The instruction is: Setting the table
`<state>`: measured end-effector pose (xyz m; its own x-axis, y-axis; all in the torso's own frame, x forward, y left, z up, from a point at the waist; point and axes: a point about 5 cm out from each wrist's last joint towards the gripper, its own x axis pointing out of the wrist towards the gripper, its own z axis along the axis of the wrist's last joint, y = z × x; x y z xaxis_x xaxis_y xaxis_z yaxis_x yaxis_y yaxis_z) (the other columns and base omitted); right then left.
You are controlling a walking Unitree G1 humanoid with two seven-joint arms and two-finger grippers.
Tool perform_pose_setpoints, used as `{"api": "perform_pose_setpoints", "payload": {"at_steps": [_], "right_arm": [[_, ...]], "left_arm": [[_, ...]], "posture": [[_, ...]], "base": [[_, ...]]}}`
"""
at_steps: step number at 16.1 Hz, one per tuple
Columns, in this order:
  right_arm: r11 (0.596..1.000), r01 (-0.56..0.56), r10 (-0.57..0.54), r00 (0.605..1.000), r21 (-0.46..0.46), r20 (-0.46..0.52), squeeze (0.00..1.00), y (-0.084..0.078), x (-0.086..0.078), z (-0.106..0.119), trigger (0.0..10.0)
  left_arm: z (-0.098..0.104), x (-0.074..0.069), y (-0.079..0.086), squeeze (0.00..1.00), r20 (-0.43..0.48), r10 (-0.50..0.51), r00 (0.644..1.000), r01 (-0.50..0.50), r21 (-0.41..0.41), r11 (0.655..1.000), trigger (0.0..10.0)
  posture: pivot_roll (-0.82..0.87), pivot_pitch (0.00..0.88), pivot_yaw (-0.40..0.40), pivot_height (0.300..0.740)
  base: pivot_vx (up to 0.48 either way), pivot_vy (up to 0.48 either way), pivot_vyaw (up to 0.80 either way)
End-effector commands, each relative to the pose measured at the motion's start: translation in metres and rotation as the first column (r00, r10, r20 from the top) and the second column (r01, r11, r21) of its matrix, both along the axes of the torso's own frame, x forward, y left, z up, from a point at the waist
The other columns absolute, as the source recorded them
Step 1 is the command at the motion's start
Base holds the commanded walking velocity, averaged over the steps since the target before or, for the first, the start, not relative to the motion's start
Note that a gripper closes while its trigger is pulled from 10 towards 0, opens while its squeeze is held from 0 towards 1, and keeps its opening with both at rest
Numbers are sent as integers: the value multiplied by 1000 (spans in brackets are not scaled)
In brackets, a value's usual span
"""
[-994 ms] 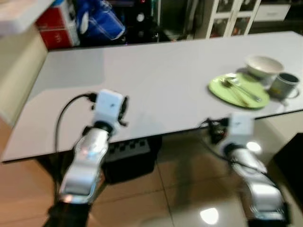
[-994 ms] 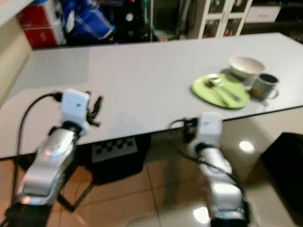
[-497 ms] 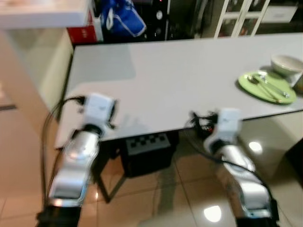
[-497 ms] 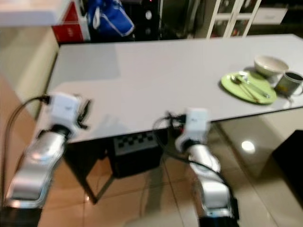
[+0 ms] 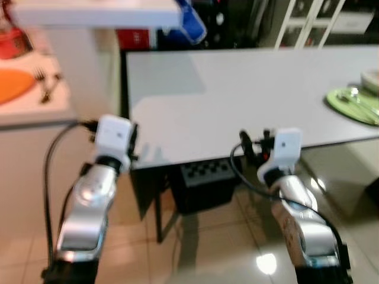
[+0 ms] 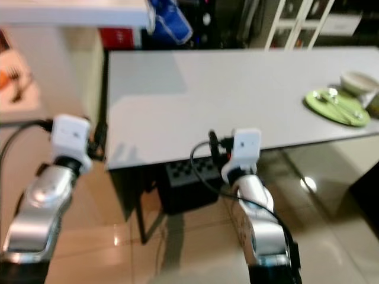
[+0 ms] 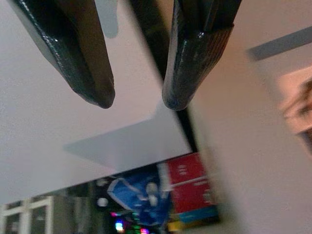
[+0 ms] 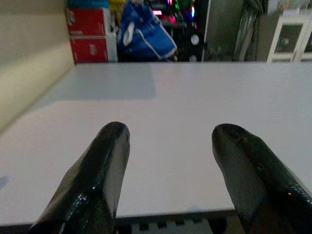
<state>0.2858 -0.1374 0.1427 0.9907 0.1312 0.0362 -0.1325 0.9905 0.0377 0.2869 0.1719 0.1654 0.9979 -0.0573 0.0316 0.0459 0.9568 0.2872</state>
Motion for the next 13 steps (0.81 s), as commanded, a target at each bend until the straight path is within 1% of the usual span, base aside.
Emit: {"api": "perform_pose_setpoints", "payload": {"at_steps": [1,3,7,9,10,13], "right_arm": [[999,30,-30,999,-20,-12,0,-9,0,-3,10000],[1000,13,-13,1000,-27,-2,0,-7,2,-3,10000],[999,-29,28,999,-22,-18,0,-1,3,-5,10000],[1000,-14,15,1000,17,-23,0,-3,4,-5,10000],[1000,-15,15,1000,16,-25,0,-3,4,-5,10000],[1000,-18,18,999,14,-27,0,-2,4,-5,10000]], "left_arm": [[1,1,-9,0,5,-27,1000,27,-6,1000,10000],[4,3,-9,0,18,-27,999,27,-4,1000,10000],[9,6,-8,0,36,-31,999,31,2,1000,10000],[10,7,-9,0,41,-35,999,34,4,999,10000],[10,7,-9,0,42,-35,998,35,4,999,10000],[13,9,-10,0,53,-42,998,42,6,999,10000]], "posture": [[-12,0,-28,740],[-5,0,-35,740],[0,0,-36,740],[1,0,-37,740],[1,0,-37,740],[4,0,-38,740]], "base": [[0,416,0],[0,412,0],[0,440,0],[0,480,0],[0,480,0],[0,480,-517]]}}
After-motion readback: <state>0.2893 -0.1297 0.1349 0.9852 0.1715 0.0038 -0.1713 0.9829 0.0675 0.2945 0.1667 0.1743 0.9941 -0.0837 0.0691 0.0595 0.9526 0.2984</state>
